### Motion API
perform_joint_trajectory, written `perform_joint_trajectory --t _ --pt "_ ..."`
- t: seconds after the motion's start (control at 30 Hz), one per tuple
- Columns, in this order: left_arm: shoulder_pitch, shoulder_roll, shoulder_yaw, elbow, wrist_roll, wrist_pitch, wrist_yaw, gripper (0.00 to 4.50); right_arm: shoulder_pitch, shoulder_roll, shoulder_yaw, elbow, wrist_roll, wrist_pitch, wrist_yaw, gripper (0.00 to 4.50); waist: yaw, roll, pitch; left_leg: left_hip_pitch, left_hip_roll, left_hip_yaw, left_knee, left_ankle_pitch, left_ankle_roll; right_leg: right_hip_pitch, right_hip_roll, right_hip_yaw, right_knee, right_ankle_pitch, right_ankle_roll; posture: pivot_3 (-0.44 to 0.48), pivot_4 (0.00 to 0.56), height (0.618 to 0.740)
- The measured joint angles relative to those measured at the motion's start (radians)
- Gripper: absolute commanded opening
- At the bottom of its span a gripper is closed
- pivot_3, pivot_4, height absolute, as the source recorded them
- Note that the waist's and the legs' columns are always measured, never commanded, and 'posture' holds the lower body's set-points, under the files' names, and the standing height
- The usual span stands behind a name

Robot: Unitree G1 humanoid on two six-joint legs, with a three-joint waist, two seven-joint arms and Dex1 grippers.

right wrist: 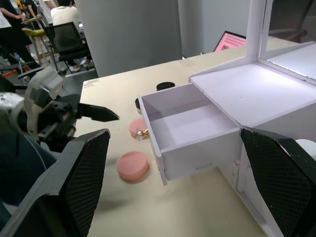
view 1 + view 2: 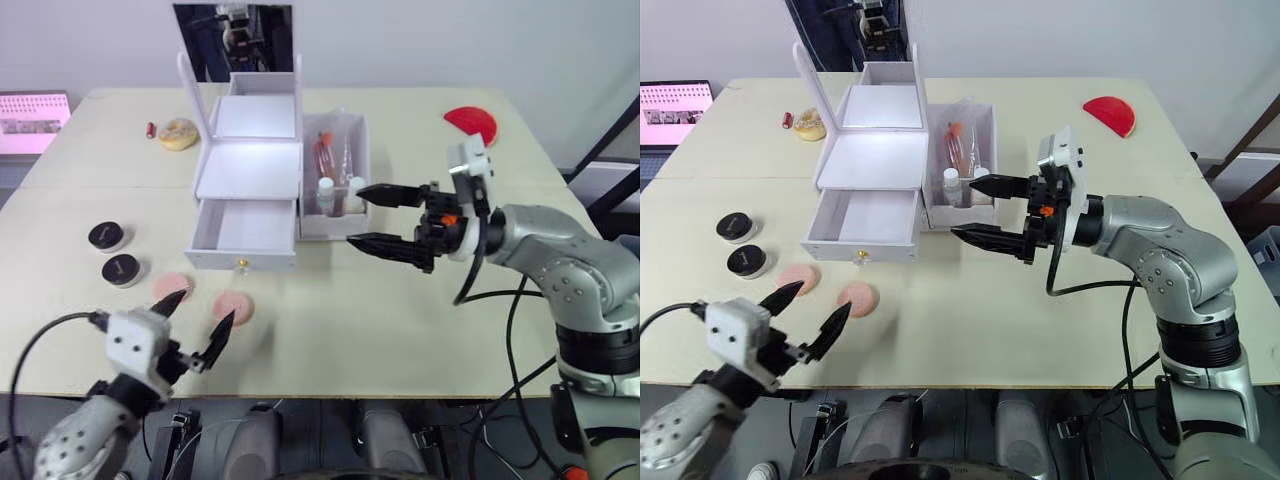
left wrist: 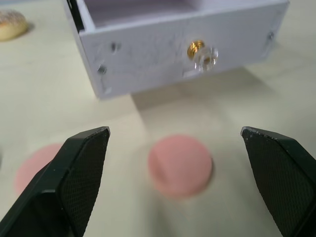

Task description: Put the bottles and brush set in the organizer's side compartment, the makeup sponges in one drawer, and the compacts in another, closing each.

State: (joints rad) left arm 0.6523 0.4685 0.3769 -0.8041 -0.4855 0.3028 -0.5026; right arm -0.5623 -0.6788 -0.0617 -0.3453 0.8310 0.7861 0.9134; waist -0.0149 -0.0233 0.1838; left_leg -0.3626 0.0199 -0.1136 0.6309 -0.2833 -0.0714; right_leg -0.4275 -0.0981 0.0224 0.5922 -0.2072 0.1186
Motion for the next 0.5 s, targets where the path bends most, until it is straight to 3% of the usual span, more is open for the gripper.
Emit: perform_joint_trajectory --t 0.2,0.37,0.5 --pt "0.017 0.177 0.313 0.211 -0.193 0.032 -0.23 4.48 0.059 -0.061 -0.066 0.023 -0.001 -0.011 0.039 4.5 0.001 0.0 0.0 -0.008 0.0 -0.001 0.001 0.0 0.0 -0.006 0.0 -0.001 -0.001 0.0 -0.001 0.0 0.15 0.739" --pt "-0.084 0.375 0.556 0.561 -0.287 0.09 -0.386 4.48 0.166 -0.157 -0.149 0.083 -0.032 -0.075 0.117 4.5 0.002 0.0 0.0 -0.009 0.0 -0.001 0.0 0.0 0.0 -0.007 0.0 -0.001 -0.001 0.002 -0.003 0.0 0.15 0.739" --pt "-0.171 0.504 0.646 0.876 -0.27 0.076 -0.483 4.48 0.275 -0.226 -0.241 0.163 -0.065 -0.127 0.183 4.5 -0.003 0.0 0.0 -0.009 0.0 0.0 0.0 0.0 0.0 -0.007 0.0 -0.001 -0.001 0.002 -0.003 0.0 0.15 0.739"
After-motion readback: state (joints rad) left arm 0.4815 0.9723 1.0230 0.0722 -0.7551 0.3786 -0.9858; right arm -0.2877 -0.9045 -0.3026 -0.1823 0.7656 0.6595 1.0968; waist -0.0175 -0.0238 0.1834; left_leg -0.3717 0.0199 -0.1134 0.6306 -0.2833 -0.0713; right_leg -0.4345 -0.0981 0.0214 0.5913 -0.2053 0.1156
